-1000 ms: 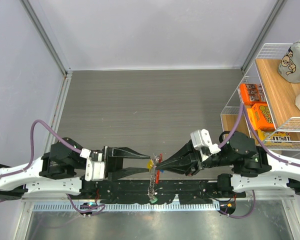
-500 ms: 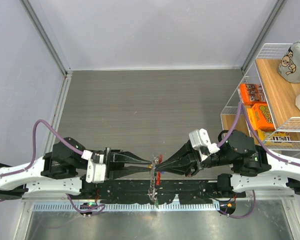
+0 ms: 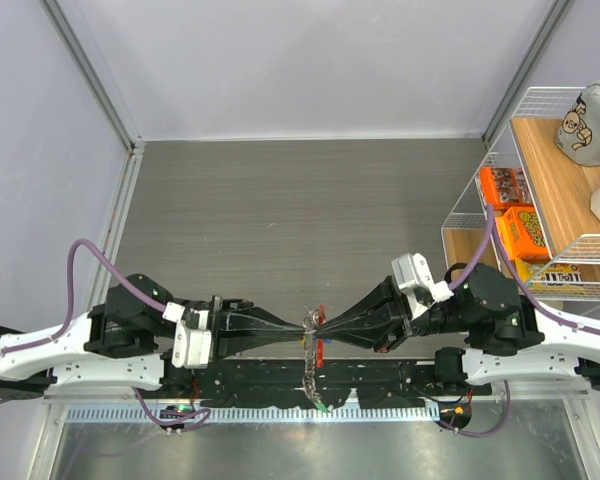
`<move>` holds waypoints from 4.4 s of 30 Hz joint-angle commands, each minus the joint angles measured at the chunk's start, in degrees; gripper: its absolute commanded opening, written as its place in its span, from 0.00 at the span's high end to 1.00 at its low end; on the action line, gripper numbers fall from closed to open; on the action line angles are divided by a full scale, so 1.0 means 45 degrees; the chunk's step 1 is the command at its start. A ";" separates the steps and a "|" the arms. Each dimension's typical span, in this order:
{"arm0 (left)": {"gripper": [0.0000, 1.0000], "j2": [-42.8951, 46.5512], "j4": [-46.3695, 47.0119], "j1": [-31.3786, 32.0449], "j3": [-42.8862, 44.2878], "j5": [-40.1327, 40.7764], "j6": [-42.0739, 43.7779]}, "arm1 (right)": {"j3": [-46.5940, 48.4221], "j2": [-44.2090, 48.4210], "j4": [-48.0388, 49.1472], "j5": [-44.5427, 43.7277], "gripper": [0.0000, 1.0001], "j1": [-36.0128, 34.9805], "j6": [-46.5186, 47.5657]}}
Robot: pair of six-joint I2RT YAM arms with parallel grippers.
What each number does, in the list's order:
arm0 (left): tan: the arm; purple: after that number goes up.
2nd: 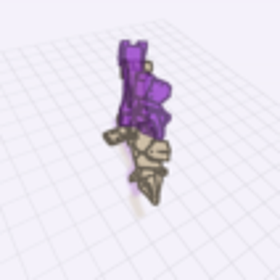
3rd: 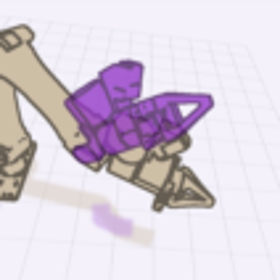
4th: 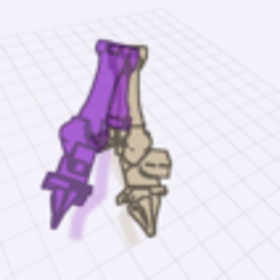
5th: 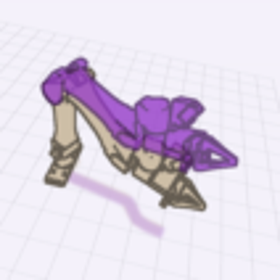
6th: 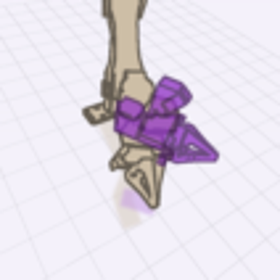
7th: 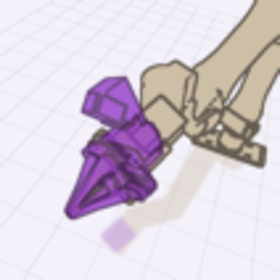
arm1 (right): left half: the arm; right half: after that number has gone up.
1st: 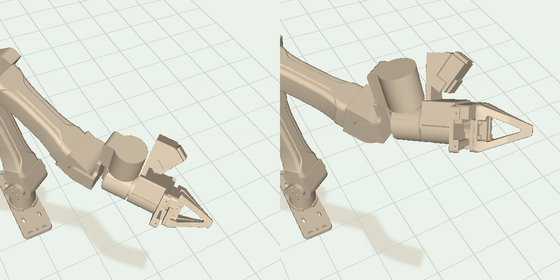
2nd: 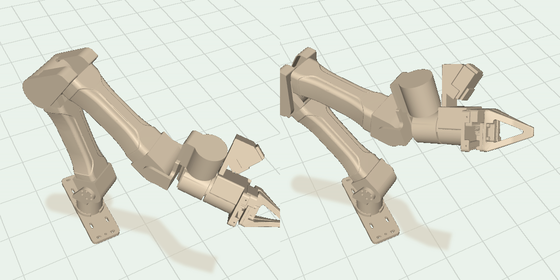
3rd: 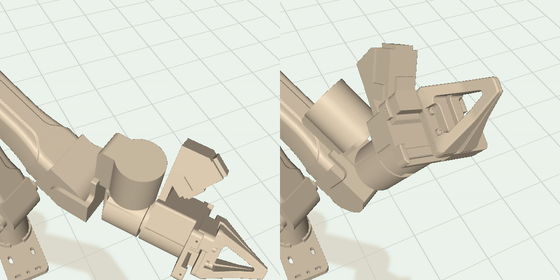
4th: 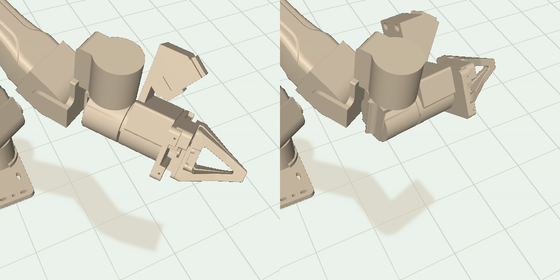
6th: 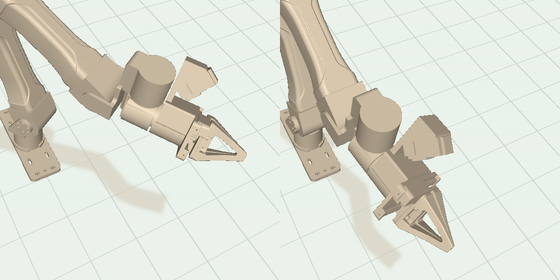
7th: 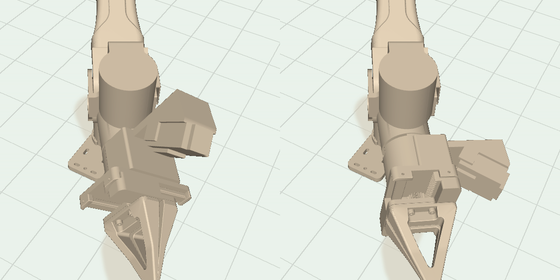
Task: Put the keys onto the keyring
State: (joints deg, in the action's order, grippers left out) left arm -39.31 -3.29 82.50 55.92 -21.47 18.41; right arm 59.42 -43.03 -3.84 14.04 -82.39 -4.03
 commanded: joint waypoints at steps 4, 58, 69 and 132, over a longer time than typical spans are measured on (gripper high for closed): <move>1.00 0.0200 0.1257 0.0026 -0.0453 0.0124 -0.0205 | -0.0898 0.0966 0.3623 -0.1694 0.95 -0.0050 -0.0588; 0.72 -0.0347 0.0302 0.0026 0.1069 -0.0071 0.0498 | -0.0216 0.0479 0.2844 -0.0582 0.95 -0.0031 -0.1526; 0.75 -0.0424 0.0379 0.0026 0.0913 0.0026 0.0595 | -0.0060 0.0362 0.3059 -0.0347 0.95 -0.0031 -0.1721; 0.58 0.0686 0.3387 0.0065 -0.0941 0.2816 0.0010 | -0.3362 0.0733 0.9787 -0.4680 0.94 -0.0343 0.0134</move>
State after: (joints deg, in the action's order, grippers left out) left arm -39.59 11.11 82.50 53.47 -13.82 19.62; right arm 39.35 -41.56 49.39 -1.93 -83.68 -5.02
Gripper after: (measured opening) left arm 0.368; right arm 0.059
